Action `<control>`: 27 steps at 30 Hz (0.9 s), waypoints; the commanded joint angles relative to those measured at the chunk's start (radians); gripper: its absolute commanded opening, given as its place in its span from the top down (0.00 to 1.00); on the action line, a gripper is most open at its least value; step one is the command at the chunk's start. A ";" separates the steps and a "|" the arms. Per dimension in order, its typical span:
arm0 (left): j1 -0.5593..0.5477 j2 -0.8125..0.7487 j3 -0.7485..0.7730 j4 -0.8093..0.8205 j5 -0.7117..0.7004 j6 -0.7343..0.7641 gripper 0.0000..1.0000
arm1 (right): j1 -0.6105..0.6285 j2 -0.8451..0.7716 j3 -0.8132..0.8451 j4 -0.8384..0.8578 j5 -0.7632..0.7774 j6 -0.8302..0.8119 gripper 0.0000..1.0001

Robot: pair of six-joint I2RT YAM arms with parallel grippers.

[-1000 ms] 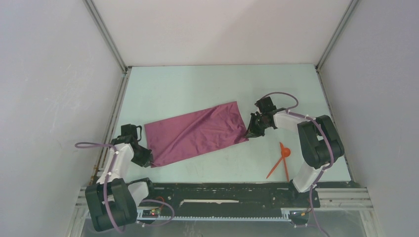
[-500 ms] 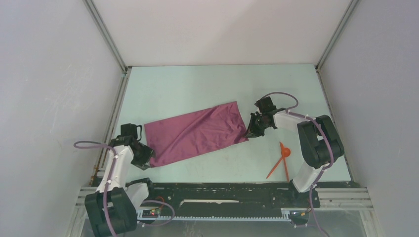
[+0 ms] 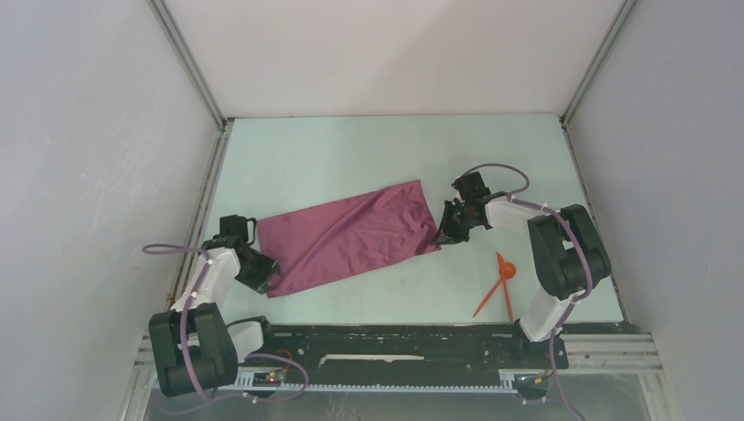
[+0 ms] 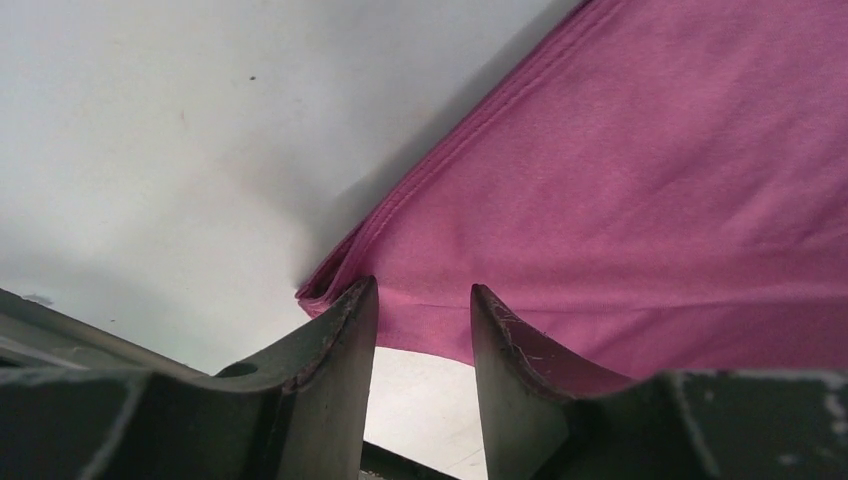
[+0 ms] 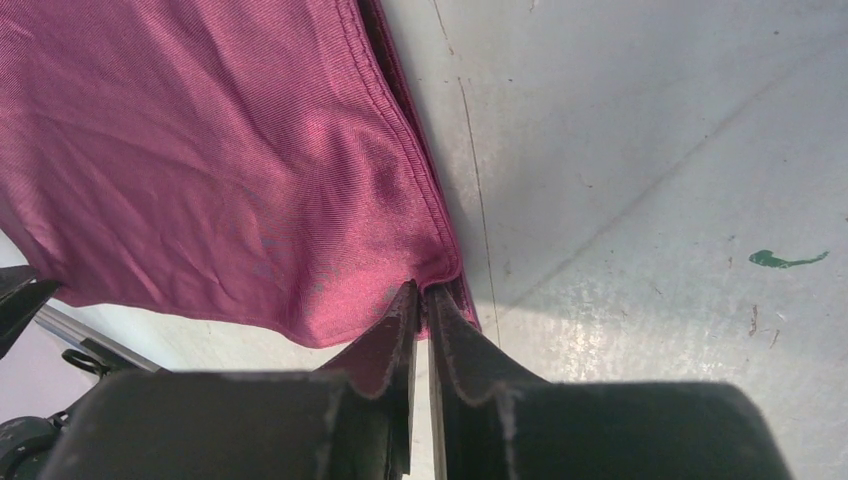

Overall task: Fold the napkin into a case and place the utensils inside
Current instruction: Fold and flatten the napkin at the center of the board.

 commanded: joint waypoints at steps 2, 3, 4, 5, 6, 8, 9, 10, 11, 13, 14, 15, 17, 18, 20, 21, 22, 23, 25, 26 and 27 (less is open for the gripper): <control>-0.005 -0.009 -0.035 0.037 -0.025 0.013 0.54 | 0.007 0.001 -0.006 0.010 0.009 -0.013 0.82; -0.004 -0.003 -0.038 0.043 -0.023 0.015 0.53 | 0.007 -0.005 -0.005 0.008 0.001 -0.013 0.80; -0.004 0.003 -0.042 0.051 -0.021 0.018 0.53 | 0.007 -0.015 -0.005 0.002 -0.002 -0.011 0.78; -0.004 0.010 -0.042 0.058 -0.024 0.020 0.53 | 0.007 -0.029 -0.006 -0.005 -0.001 -0.010 0.76; -0.003 0.018 -0.042 0.063 -0.028 0.025 0.53 | 0.007 -0.054 -0.005 -0.018 0.004 -0.009 0.74; -0.004 0.030 -0.045 0.067 -0.030 0.031 0.53 | 0.007 -0.106 -0.005 -0.056 0.021 -0.011 0.65; -0.004 0.032 -0.049 0.073 -0.029 0.031 0.53 | 0.009 -0.135 -0.003 -0.080 0.046 -0.015 0.60; -0.003 0.033 -0.049 0.077 -0.028 0.033 0.53 | 0.009 -0.172 -0.003 -0.106 0.076 -0.021 0.54; -0.003 0.036 -0.047 0.076 -0.030 0.036 0.53 | 0.010 -0.204 -0.004 -0.127 0.122 -0.029 0.47; -0.003 0.036 -0.040 0.072 -0.028 0.040 0.53 | 0.013 -0.255 -0.002 -0.150 0.157 -0.059 0.34; -0.002 0.035 -0.038 0.071 -0.024 0.041 0.53 | 0.022 -0.266 0.006 -0.158 0.154 -0.079 0.30; -0.003 0.034 -0.038 0.071 -0.022 0.042 0.53 | 0.031 -0.266 0.025 -0.161 0.132 -0.100 0.27; -0.003 0.029 -0.039 0.073 -0.020 0.040 0.53 | 0.051 -0.236 0.058 -0.138 0.046 -0.122 0.22; -0.003 0.027 -0.041 0.076 -0.019 0.038 0.52 | 0.053 -0.208 0.077 -0.122 -0.020 -0.115 0.22; -0.002 0.023 -0.046 0.079 -0.018 0.034 0.52 | 0.052 -0.152 0.082 -0.044 -0.158 -0.085 0.20; -0.003 0.020 -0.049 0.082 -0.018 0.033 0.52 | 0.052 -0.120 0.083 -0.012 -0.200 -0.071 0.20; -0.002 0.018 -0.054 0.087 -0.018 0.032 0.51 | 0.050 -0.091 0.082 0.013 -0.225 -0.060 0.19; -0.005 0.015 -0.055 0.092 -0.018 0.032 0.51 | 0.045 -0.064 0.079 0.028 -0.226 -0.053 0.19; -0.003 0.013 -0.048 0.099 -0.008 0.037 0.50 | 0.027 -0.031 0.055 0.061 -0.216 -0.043 0.18; -0.005 0.012 -0.036 0.099 0.001 0.044 0.50 | 0.019 -0.022 0.040 0.075 -0.210 -0.042 0.17; -0.004 0.008 -0.016 0.099 0.006 0.052 0.50 | 0.017 -0.018 0.027 0.081 -0.193 -0.043 0.16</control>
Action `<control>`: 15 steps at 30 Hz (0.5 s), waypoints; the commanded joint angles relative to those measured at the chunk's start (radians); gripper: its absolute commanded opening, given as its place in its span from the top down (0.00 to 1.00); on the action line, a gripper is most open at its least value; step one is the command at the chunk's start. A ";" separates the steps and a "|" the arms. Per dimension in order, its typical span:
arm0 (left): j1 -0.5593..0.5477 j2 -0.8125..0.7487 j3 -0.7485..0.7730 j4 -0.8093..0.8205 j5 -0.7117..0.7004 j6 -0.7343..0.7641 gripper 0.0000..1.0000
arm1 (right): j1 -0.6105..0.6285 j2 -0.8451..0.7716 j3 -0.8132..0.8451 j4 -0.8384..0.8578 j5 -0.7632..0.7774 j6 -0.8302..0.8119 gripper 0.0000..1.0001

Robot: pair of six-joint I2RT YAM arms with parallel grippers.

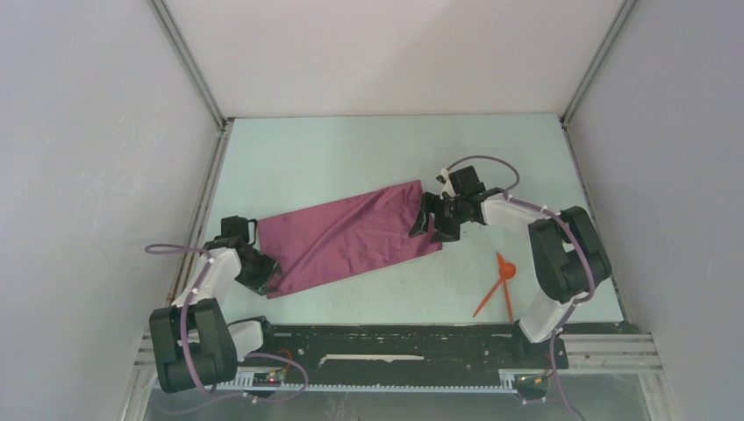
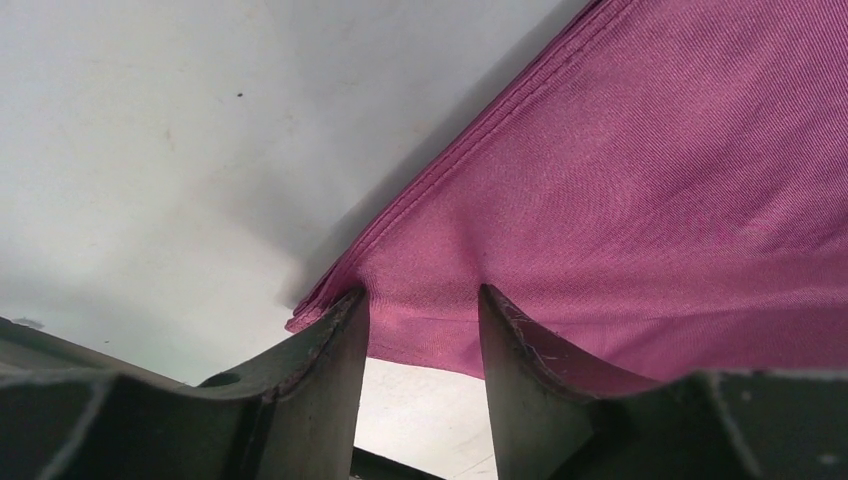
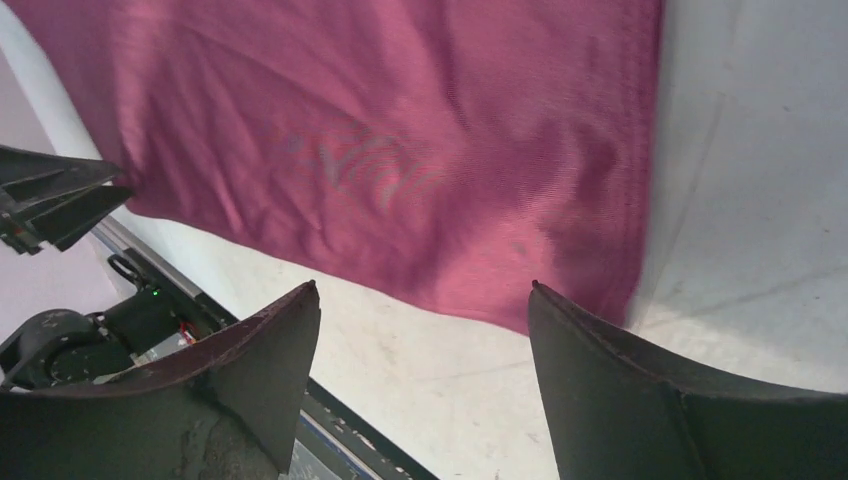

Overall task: Fold the napkin into a case and place the utensils inside
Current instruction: Fold and flatten the napkin at the center of the board, then smooth out the rectangle-folded napkin at the center of the board.

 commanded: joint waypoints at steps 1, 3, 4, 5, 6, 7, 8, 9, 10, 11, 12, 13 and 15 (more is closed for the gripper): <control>-0.005 -0.018 0.043 0.051 0.008 0.042 0.49 | -0.021 0.027 -0.040 0.073 -0.011 0.009 0.16; -0.004 -0.041 0.095 0.051 0.021 0.068 0.47 | -0.008 0.031 -0.040 0.066 0.021 0.004 0.15; -0.004 -0.056 0.121 0.058 0.030 0.079 0.44 | -0.002 0.026 -0.039 0.065 0.025 0.004 0.14; -0.005 -0.064 0.143 0.072 0.040 0.087 0.41 | 0.002 0.017 -0.035 0.060 0.031 0.006 0.14; -0.004 -0.071 0.161 0.097 0.055 0.095 0.39 | 0.008 0.002 -0.021 0.052 0.041 0.006 0.13; -0.003 -0.069 0.177 0.124 0.077 0.102 0.37 | 0.017 -0.016 -0.004 0.043 0.052 0.008 0.11; -0.001 -0.057 0.190 0.160 0.108 0.106 0.36 | 0.023 -0.034 0.016 0.043 0.062 0.009 0.09; 0.000 -0.041 0.197 0.204 0.141 0.108 0.36 | 0.026 -0.050 0.035 0.051 0.067 0.017 0.06; 0.004 -0.015 0.200 0.249 0.187 0.098 0.36 | 0.024 -0.058 0.054 0.070 0.064 0.038 0.01; 0.013 0.020 0.205 0.293 0.232 0.085 0.35 | 0.016 -0.054 0.070 0.098 0.055 0.064 0.01; 0.025 0.058 0.210 0.334 0.273 0.072 0.35 | 0.005 -0.038 0.078 0.141 0.038 0.090 0.00; 0.037 0.102 0.221 0.378 0.303 0.067 0.36 | -0.006 -0.016 0.082 0.204 0.029 0.115 0.00; 0.056 0.187 0.255 0.429 0.325 0.065 0.36 | -0.023 0.053 0.108 0.293 0.000 0.154 0.00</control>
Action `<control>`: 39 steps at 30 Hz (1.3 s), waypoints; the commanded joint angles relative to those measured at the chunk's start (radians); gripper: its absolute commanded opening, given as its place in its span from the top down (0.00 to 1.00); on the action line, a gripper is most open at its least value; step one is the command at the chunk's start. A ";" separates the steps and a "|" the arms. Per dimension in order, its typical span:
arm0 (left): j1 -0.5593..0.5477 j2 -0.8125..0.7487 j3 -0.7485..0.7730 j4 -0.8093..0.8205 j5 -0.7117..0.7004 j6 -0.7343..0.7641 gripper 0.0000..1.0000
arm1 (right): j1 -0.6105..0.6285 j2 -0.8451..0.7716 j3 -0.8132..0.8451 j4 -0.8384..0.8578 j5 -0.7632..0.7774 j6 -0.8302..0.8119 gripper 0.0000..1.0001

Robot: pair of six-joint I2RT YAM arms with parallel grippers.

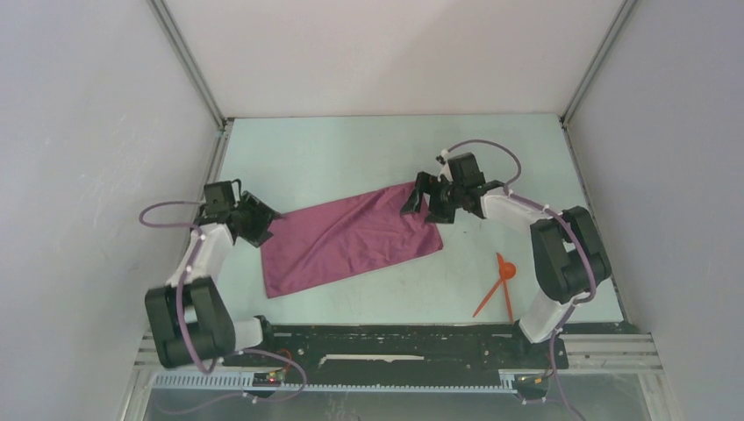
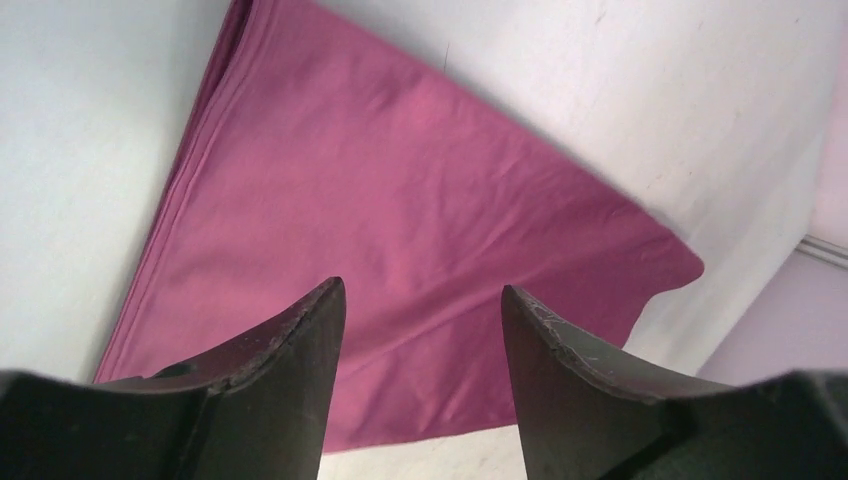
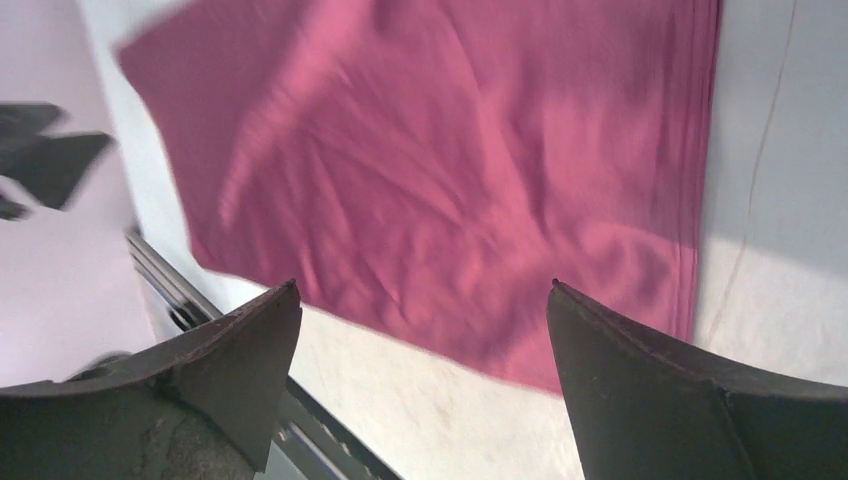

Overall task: Fold the napkin into a case and place the utensils inside
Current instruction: Smooth out the rectangle-folded napkin at the center of the board.

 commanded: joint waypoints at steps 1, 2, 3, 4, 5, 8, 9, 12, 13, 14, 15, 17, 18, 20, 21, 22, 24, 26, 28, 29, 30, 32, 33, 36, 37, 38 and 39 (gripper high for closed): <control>0.043 0.172 0.066 0.199 0.143 -0.001 0.36 | -0.037 0.079 0.102 0.225 -0.047 0.107 0.00; 0.047 0.202 0.086 0.227 0.142 0.003 0.36 | -0.040 0.113 0.132 0.229 -0.052 0.116 0.00; 0.051 0.230 0.102 0.246 0.140 0.007 0.35 | -0.040 0.139 0.157 0.232 -0.059 0.124 0.00; 0.055 0.257 0.116 0.264 0.141 0.010 0.35 | -0.042 0.159 0.177 0.269 -0.060 0.131 0.00; 0.060 0.284 0.127 0.272 0.137 0.010 0.35 | -0.043 0.179 0.197 0.284 -0.060 0.138 0.00; 0.070 0.356 0.148 0.304 0.139 -0.002 0.35 | -0.048 0.241 0.283 0.273 -0.077 0.145 0.00; 0.075 0.380 0.155 0.307 0.138 -0.005 0.35 | -0.048 0.257 0.305 0.265 -0.079 0.143 0.00; 0.084 0.454 0.183 0.310 0.141 -0.007 0.35 | -0.053 0.301 0.342 0.262 -0.092 0.150 0.00; 0.085 0.472 0.194 0.313 0.137 -0.001 0.35 | -0.055 0.317 0.351 0.266 -0.096 0.153 0.00; 0.088 0.489 0.209 0.304 0.123 0.005 0.35 | -0.058 0.333 0.360 0.269 -0.098 0.157 0.01; 0.094 0.502 0.218 0.298 0.112 0.006 0.35 | -0.063 0.350 0.369 0.268 -0.096 0.159 0.00; 0.108 0.525 0.231 0.294 0.104 -0.001 0.35 | -0.075 0.381 0.382 0.274 -0.094 0.154 0.00; 0.112 0.539 0.239 0.293 0.110 -0.003 0.35 | -0.080 0.395 0.388 0.279 -0.096 0.149 0.00; 0.114 0.569 0.273 0.273 0.100 0.013 0.34 | -0.089 0.425 0.403 0.270 -0.076 0.134 0.00; 0.115 0.586 0.291 0.261 0.093 0.022 0.34 | -0.096 0.438 0.415 0.263 -0.072 0.128 0.00; 0.118 0.605 0.314 0.242 0.086 0.027 0.34 | -0.100 0.452 0.429 0.254 -0.066 0.118 0.00; 0.128 0.638 0.342 0.229 0.096 0.025 0.34 | -0.106 0.473 0.457 0.212 -0.042 0.093 0.00; 0.129 0.663 0.370 0.216 0.107 0.038 0.34 | -0.106 0.479 0.472 0.194 -0.025 0.076 0.00; 0.130 0.675 0.391 0.189 0.114 0.057 0.34 | -0.106 0.480 0.490 0.165 -0.027 0.067 0.00; 0.128 0.663 0.397 0.177 0.115 0.067 0.33 | -0.105 0.471 0.503 0.142 -0.033 0.062 0.00; 0.126 0.642 0.398 0.173 0.116 0.077 0.33 | -0.102 0.457 0.508 0.129 -0.036 0.060 0.00; 0.116 0.581 0.400 0.161 0.126 0.097 0.31 | -0.092 0.416 0.520 0.108 -0.039 0.061 0.00; 0.109 0.546 0.401 0.154 0.137 0.105 0.30 | -0.083 0.394 0.522 0.102 -0.039 0.063 0.00; 0.093 0.446 0.377 0.137 0.164 0.113 0.25 | -0.058 0.359 0.520 0.126 -0.072 0.096 0.00; 0.093 0.420 0.358 0.144 0.171 0.110 0.23 | -0.051 0.362 0.518 0.145 -0.093 0.114 0.00; 0.092 0.401 0.336 0.156 0.177 0.109 0.21 | -0.048 0.374 0.518 0.171 -0.106 0.135 0.00; 0.092 0.386 0.315 0.168 0.175 0.112 0.20 | -0.046 0.389 0.520 0.194 -0.133 0.154 0.00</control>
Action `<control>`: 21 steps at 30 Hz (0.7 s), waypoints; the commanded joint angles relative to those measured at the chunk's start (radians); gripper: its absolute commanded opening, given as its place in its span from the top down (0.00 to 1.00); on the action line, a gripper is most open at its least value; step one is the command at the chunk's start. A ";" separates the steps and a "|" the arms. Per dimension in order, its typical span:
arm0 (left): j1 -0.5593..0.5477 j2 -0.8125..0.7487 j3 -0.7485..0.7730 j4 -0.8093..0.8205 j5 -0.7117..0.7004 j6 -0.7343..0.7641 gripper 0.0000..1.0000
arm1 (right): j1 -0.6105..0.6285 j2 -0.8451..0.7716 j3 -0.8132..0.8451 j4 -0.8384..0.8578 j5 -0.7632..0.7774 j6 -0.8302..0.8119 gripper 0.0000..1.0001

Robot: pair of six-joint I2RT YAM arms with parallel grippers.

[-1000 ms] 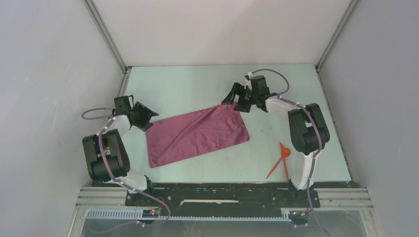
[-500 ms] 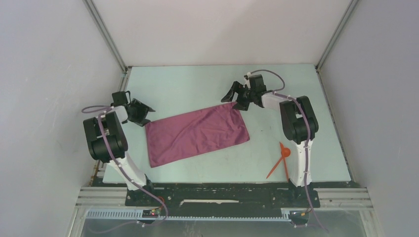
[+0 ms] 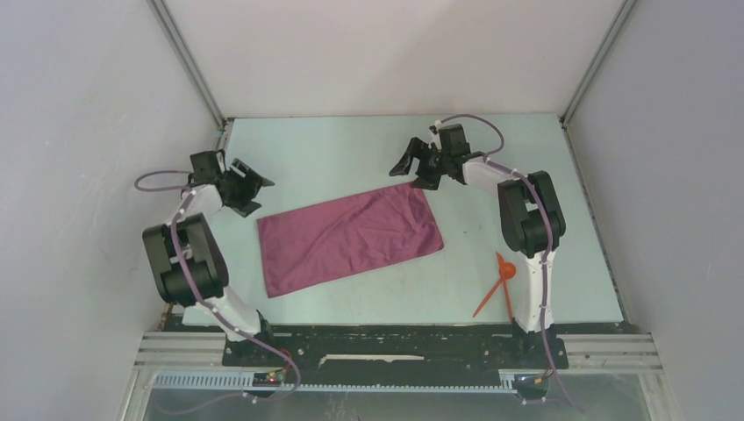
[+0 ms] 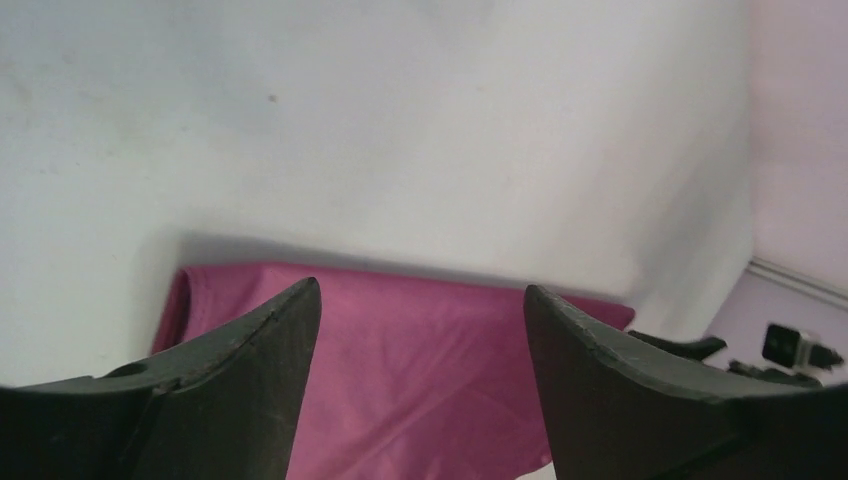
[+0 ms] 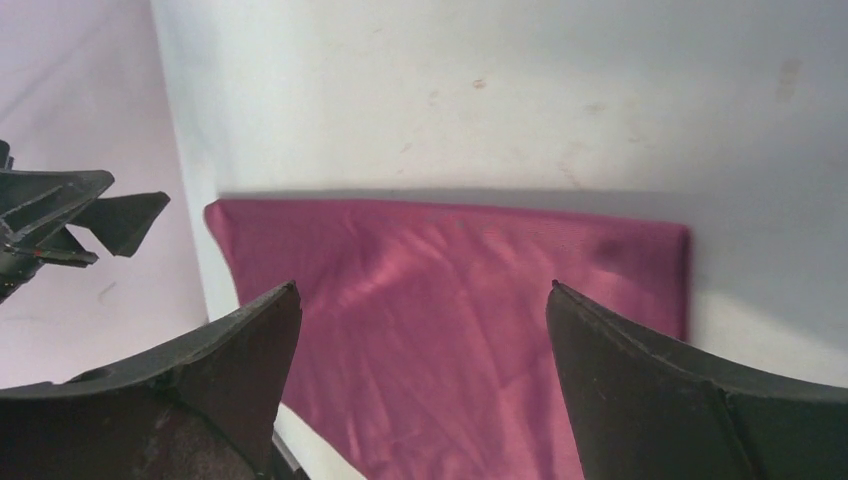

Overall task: Fold the napkin into a case and place the utensils inside
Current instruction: Smooth out the rectangle-folded napkin at the center of the board.

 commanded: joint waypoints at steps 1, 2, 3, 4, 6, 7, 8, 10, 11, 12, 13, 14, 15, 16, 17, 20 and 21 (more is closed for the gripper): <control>-0.009 -0.138 -0.056 0.024 0.038 0.041 0.20 | 0.029 -0.037 0.037 0.076 -0.084 0.069 0.00; -0.008 -0.137 -0.071 0.031 0.049 0.043 0.19 | 0.029 -0.019 0.035 0.089 -0.093 0.080 0.00; -0.009 -0.130 -0.082 0.043 0.070 0.040 0.19 | 0.027 -0.010 0.031 0.100 -0.097 0.085 0.00; -0.009 -0.119 -0.098 0.060 0.093 0.027 0.19 | 0.026 0.001 0.027 0.102 -0.098 0.087 0.00; -0.009 -0.079 -0.148 0.127 0.155 -0.027 0.18 | 0.021 0.023 0.028 0.129 -0.098 0.087 0.00; -0.008 -0.059 -0.174 0.161 0.171 -0.053 0.16 | 0.017 0.036 0.029 0.146 -0.105 0.090 0.00; -0.008 -0.040 -0.197 0.194 0.174 -0.073 0.13 | 0.012 0.049 0.029 0.159 -0.114 0.094 0.00; -0.007 -0.016 -0.212 0.206 0.150 -0.076 0.11 | 0.001 0.072 0.032 0.173 -0.124 0.108 0.00; -0.003 -0.004 -0.211 0.207 0.145 -0.076 0.11 | -0.006 0.082 0.032 0.177 -0.128 0.112 0.00; 0.001 0.005 -0.206 0.205 0.134 -0.068 0.11 | -0.012 0.091 0.032 0.179 -0.131 0.111 0.00; 0.007 0.016 -0.197 0.194 0.112 -0.055 0.11 | -0.018 0.098 0.032 0.177 -0.131 0.108 0.00; 0.015 0.027 -0.182 0.168 0.081 -0.045 0.11 | -0.025 0.104 0.032 0.174 -0.128 0.103 0.00; 0.024 0.038 -0.172 0.154 0.069 -0.042 0.11 | -0.032 0.110 0.031 0.168 -0.123 0.093 0.00; 0.033 0.045 -0.166 0.153 0.065 -0.041 0.11 | -0.036 0.115 0.031 0.159 -0.113 0.085 0.00; 0.039 0.048 -0.158 0.145 0.050 -0.033 0.11 | -0.043 0.120 0.032 0.151 -0.104 0.073 0.00; 0.064 0.088 -0.119 0.100 0.007 -0.015 0.12 | -0.058 0.139 0.042 0.133 -0.092 0.050 0.00; 0.070 0.100 -0.112 0.091 0.004 -0.012 0.12 | -0.063 0.146 0.048 0.128 -0.091 0.045 0.00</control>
